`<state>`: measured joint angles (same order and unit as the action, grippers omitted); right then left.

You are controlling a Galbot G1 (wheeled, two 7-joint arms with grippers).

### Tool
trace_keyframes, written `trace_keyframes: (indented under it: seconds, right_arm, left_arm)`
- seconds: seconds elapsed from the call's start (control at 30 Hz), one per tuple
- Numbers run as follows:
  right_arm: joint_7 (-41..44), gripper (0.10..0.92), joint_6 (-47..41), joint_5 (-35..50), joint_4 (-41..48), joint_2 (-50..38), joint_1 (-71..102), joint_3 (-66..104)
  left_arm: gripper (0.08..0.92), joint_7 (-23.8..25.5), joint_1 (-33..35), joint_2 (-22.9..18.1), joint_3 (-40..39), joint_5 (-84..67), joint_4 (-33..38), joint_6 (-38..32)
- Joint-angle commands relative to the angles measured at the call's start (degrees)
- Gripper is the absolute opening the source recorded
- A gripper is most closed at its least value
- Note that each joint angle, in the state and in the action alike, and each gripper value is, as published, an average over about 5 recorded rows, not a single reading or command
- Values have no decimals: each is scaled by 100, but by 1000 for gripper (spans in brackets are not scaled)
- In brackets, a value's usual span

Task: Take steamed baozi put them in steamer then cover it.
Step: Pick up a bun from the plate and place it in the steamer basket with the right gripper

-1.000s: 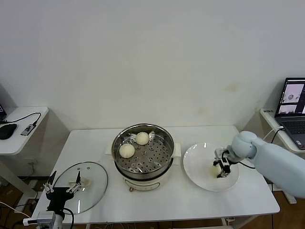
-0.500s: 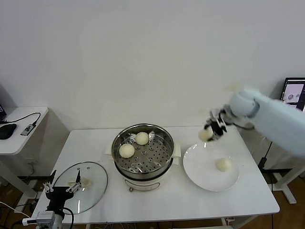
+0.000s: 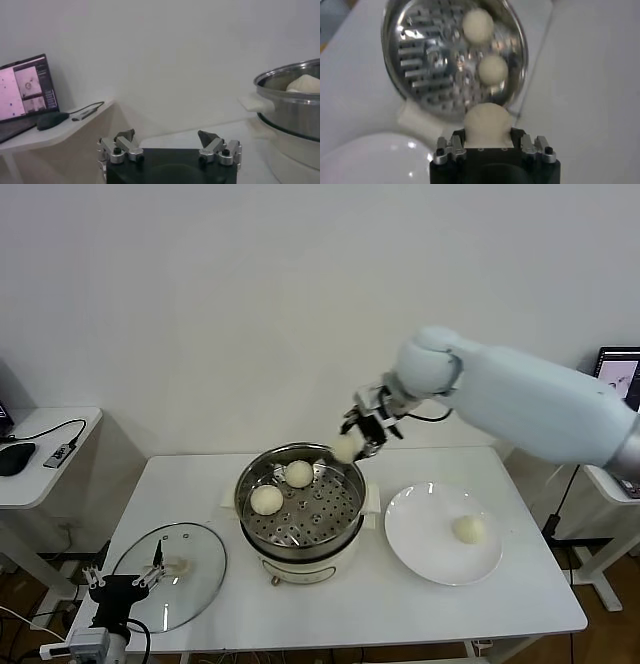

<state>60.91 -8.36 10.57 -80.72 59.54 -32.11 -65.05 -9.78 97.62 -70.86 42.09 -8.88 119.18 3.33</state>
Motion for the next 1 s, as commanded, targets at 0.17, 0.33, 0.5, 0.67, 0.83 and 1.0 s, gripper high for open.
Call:
trace_keyframes:
  seconds: [0.17, 0.33, 0.5, 0.67, 0.83, 1.0]
  right_arm:
    - [-68, 569, 1600, -509, 115, 1252, 107, -763]
    - [12, 576, 1897, -955, 92, 1292, 255, -876]
    - [-17, 577, 2094, -1285, 122, 1245, 378, -925]
    - [-69, 574, 2187, -1362, 89, 1195, 504, -932]
    - [-75, 573, 2206, -1348, 44, 1168, 542, -929]
    - [-191, 577, 2229, -1355, 57, 1166, 580, -930]
  left_arm:
    - [823, -24, -16, -51, 49, 13, -61, -54]
    - [823, -40, -8, -72, 44, 11, -102, -108]
    - [823, -63, 7, -80, 47, 16, -115, -159]
    - [823, -76, 14, -93, 37, 37, -103, -185]
    - [823, -72, 12, -108, 15, 66, -106, -180]
    - [823, -75, 12, -117, 24, 65, -116, -189]
